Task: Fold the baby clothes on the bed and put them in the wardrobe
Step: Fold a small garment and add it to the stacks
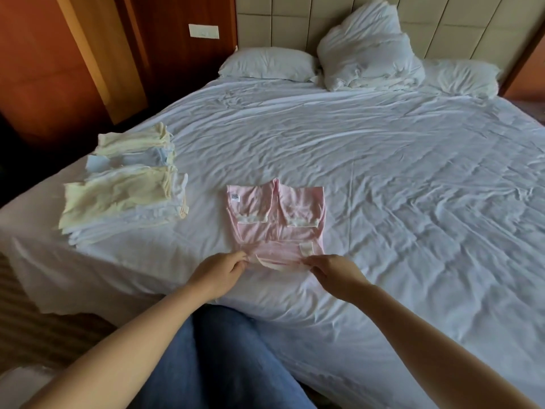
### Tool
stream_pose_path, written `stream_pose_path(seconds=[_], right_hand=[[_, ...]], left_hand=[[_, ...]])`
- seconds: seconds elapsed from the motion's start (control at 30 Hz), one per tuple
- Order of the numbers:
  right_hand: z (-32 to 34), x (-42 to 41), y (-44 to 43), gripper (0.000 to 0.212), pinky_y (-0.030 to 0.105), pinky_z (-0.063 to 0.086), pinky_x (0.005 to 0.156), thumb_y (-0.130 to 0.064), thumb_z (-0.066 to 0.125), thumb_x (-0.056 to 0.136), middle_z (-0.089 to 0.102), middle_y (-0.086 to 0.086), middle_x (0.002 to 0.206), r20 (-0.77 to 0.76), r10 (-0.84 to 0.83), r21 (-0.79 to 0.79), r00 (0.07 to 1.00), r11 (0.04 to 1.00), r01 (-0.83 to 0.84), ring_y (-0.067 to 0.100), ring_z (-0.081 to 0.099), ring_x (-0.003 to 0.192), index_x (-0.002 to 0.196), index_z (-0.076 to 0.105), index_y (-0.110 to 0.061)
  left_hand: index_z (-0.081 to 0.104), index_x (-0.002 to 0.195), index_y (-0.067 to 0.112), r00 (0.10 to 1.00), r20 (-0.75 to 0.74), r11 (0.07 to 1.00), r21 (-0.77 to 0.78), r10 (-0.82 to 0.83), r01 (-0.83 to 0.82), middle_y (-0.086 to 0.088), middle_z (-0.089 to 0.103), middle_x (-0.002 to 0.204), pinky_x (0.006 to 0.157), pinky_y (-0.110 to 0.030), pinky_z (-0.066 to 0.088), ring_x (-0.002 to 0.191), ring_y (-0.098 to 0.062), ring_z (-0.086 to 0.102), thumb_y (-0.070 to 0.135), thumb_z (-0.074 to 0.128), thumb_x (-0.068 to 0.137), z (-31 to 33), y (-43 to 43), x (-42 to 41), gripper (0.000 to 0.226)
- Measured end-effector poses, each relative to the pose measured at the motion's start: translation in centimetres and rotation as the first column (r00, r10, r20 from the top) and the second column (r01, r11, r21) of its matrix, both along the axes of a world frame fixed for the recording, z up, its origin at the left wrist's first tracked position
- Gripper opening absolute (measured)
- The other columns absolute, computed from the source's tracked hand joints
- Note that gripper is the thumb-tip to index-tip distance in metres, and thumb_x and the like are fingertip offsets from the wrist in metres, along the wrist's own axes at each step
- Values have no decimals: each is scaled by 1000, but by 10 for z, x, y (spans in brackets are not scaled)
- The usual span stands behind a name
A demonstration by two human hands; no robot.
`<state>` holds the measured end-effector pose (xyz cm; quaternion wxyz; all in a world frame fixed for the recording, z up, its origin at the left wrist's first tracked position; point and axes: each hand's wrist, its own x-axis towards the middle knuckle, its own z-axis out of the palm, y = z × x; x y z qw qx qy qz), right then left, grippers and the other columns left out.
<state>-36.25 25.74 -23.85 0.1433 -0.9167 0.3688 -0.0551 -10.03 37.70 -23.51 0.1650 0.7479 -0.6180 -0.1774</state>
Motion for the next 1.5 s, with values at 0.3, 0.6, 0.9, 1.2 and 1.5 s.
stream_pose_path(seconds=[0.3, 0.6, 0.9, 1.2, 1.5], right_hand=[[56, 43, -60, 21, 26, 42, 72, -16, 61, 90, 70, 6, 101, 295, -279, 239, 914, 948, 212, 24, 64, 96, 109, 71, -14], [56, 116, -135, 33, 22, 40, 80, -23, 64, 87, 67, -1, 111, 582, -631, 393, 514, 771, 501, 19, 61, 104, 120, 62, -23], [-32, 136, -186, 42, 37, 28, 100, -20, 41, 92, 64, 2, 112, 261, -515, -137, 816, 818, 559, 25, 48, 111, 132, 50, -24], [-42, 132, -186, 50, 50, 1, 120, -20, 34, 87, 54, -3, 130, 301, -399, -146, 866, 878, 455, 18, 35, 137, 134, 51, -24], [-32, 135, -163, 72, 50, -15, 117, -53, 6, 83, 17, -2, 162, -3, -163, -84, 987, 983, 162, 15, 3, 150, 151, 25, -39]], left_hand=[[45, 63, 17, 927, -311, 918, -264, 209, -296, 5, 48, 56, 54, -30, 34, 55, -10, 45, 55, 48, 78, 44, -53, 26, 41], [52, 93, 13, 736, -499, 733, -258, 457, -630, -3, 63, 93, 71, -32, 38, 92, -29, 58, 31, 50, 97, 47, -170, 47, 19], [59, 92, 15, 887, 141, 829, -446, 439, -339, -11, 64, 80, 62, -39, 42, 69, -36, 62, 13, 60, 89, -48, -218, 78, 4], [65, 114, 22, 928, 135, 822, -520, 347, -231, -1, 59, 115, 92, -40, 38, 105, -26, 56, 11, 58, 84, -51, -213, 82, 33], [54, 138, 18, 949, 315, 962, -266, 22, 66, -6, 49, 146, 107, -50, 38, 135, -26, 45, 37, 33, 93, -58, -201, 44, 53]])
